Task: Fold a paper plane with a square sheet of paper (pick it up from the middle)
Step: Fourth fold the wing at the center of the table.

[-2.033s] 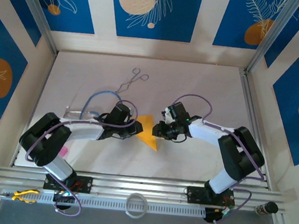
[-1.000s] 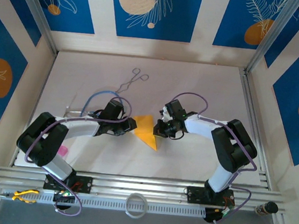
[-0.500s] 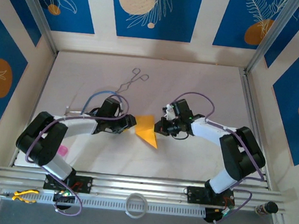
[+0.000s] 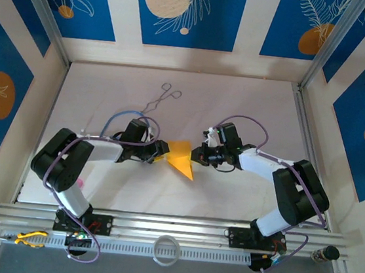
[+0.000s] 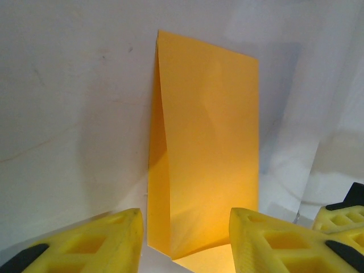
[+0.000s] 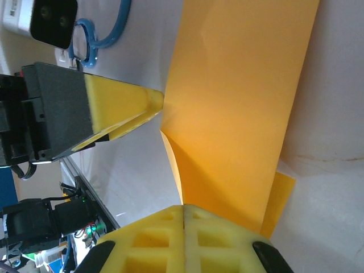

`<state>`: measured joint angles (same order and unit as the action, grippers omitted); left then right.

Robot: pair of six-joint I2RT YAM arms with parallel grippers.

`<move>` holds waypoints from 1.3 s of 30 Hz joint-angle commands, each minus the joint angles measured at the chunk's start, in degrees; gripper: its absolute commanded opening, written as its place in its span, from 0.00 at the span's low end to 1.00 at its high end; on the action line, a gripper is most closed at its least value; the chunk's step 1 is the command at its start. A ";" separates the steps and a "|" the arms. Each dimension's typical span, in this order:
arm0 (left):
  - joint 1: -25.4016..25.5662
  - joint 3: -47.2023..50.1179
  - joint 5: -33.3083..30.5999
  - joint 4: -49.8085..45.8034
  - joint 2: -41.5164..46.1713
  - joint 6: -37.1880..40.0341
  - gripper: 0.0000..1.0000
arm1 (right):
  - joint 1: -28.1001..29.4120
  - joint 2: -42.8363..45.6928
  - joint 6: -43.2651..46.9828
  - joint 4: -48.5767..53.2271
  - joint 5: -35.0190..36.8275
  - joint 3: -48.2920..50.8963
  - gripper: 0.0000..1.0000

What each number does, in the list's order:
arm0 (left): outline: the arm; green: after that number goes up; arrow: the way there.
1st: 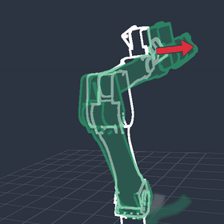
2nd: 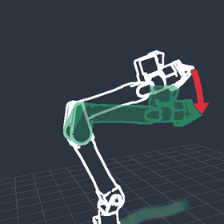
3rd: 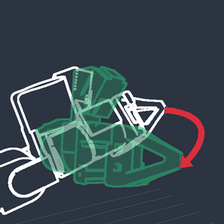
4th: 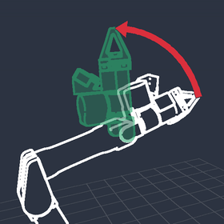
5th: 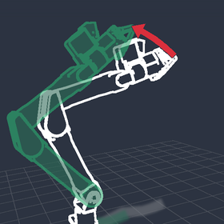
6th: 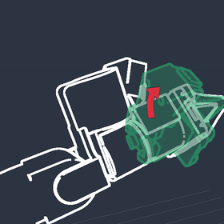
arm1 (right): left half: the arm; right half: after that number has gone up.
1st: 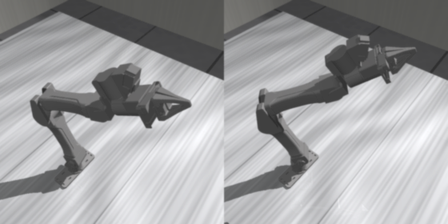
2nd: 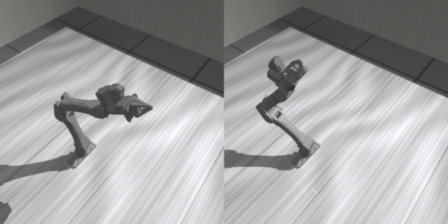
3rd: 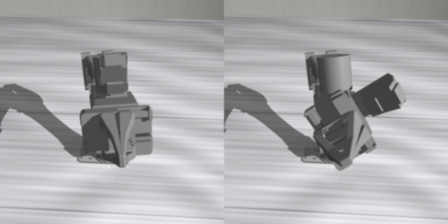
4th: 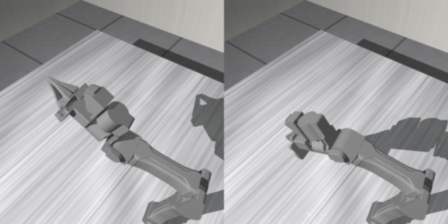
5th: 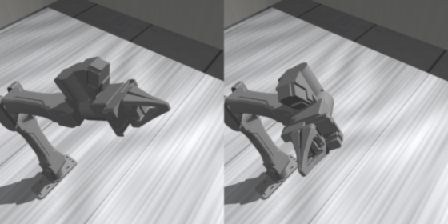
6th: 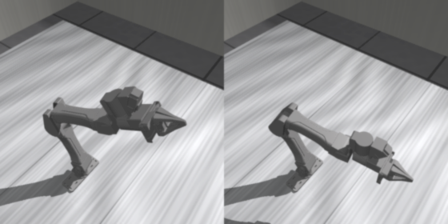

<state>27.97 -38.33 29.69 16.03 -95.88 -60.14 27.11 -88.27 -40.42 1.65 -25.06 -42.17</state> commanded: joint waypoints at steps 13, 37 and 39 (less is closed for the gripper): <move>-0.60 -3.60 3.40 3.35 -4.00 -2.52 0.38 | -1.01 1.85 -1.58 -3.20 -3.41 2.27 0.01; -0.46 -4.65 4.28 2.04 -4.95 -2.26 0.41 | -1.66 2.95 -3.29 -7.22 -6.18 3.83 0.01; -0.48 -4.57 4.19 1.85 -4.80 -2.15 0.42 | -1.71 3.15 -3.51 -7.32 -6.20 3.90 0.01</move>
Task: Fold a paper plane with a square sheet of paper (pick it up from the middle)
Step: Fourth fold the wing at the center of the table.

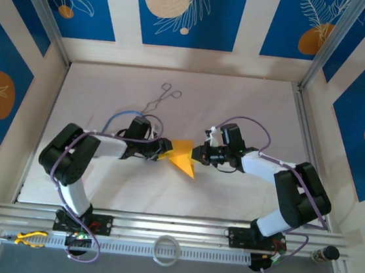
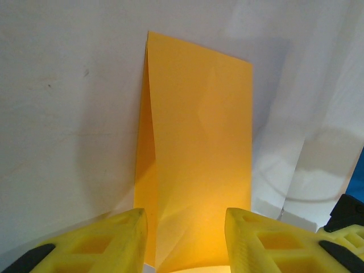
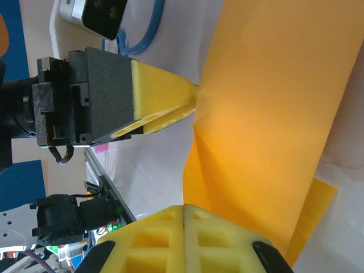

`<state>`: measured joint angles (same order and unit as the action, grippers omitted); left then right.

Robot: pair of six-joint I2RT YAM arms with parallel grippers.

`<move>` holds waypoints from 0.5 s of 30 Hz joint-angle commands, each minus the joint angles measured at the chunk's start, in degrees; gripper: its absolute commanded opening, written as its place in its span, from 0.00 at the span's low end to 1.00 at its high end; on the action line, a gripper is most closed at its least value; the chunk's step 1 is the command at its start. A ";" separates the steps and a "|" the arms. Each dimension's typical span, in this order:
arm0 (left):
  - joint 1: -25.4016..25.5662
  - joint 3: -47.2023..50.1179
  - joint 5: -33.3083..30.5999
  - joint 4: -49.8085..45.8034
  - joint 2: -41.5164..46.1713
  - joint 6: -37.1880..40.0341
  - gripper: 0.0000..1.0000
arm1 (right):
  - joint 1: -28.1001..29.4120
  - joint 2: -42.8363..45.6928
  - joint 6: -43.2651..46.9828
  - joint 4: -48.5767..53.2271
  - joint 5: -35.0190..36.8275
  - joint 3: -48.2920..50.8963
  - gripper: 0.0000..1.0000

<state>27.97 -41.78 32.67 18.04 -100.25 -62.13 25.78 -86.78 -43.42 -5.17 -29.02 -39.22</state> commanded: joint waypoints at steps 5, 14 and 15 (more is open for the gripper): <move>-0.37 -1.37 1.38 -0.85 -0.49 0.23 0.43 | -0.38 1.84 -0.70 -0.86 -2.32 1.18 0.01; -0.13 -1.19 2.31 2.37 -1.45 -1.43 0.38 | -0.38 2.06 -0.70 -1.13 -3.04 1.32 0.01; -0.11 -1.20 2.17 2.05 -1.39 -1.37 0.39 | -0.38 2.08 -0.78 -1.20 -3.06 1.31 0.01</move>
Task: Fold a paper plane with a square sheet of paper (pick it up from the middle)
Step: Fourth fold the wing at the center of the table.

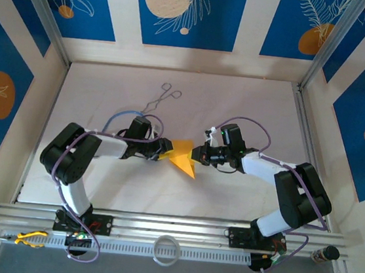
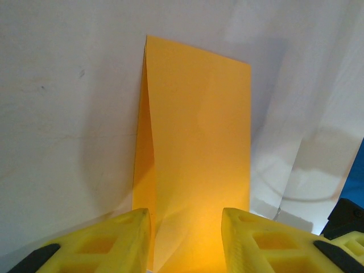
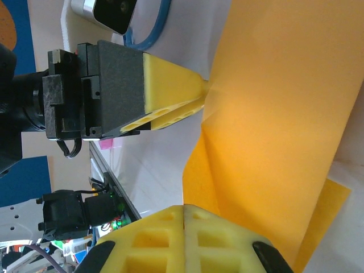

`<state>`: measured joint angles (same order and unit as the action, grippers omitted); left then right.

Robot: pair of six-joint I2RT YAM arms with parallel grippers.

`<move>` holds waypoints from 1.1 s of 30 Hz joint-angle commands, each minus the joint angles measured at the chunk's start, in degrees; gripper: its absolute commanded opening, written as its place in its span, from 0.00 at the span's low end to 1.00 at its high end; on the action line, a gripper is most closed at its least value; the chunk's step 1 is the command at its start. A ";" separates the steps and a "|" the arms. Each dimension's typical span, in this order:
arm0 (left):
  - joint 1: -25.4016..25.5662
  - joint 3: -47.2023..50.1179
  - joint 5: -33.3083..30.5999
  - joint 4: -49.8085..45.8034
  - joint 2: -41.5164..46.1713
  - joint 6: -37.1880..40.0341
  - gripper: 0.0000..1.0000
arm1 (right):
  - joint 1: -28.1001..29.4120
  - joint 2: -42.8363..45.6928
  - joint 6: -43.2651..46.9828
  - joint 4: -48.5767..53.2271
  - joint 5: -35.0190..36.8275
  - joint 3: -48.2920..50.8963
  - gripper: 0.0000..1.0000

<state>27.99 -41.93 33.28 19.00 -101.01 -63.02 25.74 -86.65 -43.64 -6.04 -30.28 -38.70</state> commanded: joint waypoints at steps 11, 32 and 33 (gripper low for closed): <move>0.05 -1.40 1.43 0.43 -0.46 -0.38 0.40 | -0.51 3.21 -0.85 -0.90 -2.23 1.08 0.01; 0.33 0.56 -0.51 3.57 1.74 -2.28 0.01 | -1.13 3.33 1.75 2.60 0.50 2.21 0.03; 0.32 0.79 -0.90 3.80 2.03 -2.42 0.00 | -1.13 3.20 2.33 3.49 0.95 2.07 0.03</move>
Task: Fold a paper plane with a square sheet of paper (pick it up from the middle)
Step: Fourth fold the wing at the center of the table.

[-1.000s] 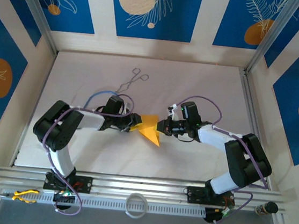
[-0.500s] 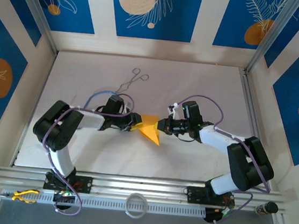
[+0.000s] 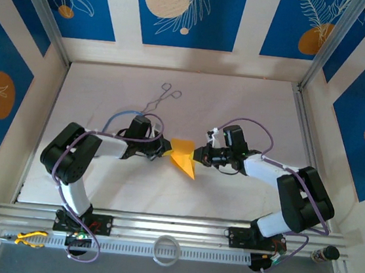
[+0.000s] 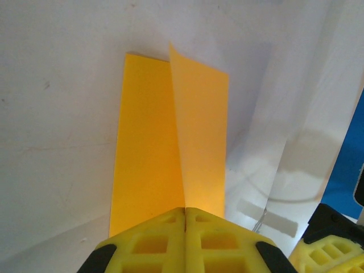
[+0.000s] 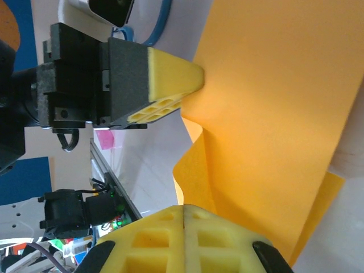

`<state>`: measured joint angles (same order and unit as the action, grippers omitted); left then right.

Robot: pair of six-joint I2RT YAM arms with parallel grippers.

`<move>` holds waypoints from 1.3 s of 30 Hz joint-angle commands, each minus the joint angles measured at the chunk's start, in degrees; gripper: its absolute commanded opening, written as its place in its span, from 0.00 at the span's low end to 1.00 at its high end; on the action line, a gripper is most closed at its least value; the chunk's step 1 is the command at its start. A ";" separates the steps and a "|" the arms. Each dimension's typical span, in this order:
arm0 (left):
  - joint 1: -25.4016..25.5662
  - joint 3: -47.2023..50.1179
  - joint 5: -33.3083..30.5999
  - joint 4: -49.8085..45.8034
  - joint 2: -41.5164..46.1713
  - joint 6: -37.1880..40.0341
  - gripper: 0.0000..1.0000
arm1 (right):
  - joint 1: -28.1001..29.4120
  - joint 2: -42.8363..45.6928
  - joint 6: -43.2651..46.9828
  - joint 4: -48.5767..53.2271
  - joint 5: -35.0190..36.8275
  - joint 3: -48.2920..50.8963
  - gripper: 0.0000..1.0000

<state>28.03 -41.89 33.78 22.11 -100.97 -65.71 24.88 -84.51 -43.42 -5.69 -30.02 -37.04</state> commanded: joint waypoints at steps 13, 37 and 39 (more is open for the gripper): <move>3.68 4.77 -13.99 -0.39 9.11 -3.81 0.00 | 1.98 10.26 5.80 16.85 20.94 -0.66 0.32; 8.73 5.94 -26.24 -3.73 15.10 -11.64 0.00 | 36.33 -3.55 41.87 -16.27 71.59 5.68 0.39; 8.77 6.01 -26.09 -3.52 15.02 -11.72 0.00 | 35.90 -4.62 41.60 -16.54 72.11 5.32 0.38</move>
<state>36.25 -35.70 8.47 19.46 -87.22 -76.66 61.14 -87.96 -3.84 -18.31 37.71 -30.02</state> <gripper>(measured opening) 0.061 0.385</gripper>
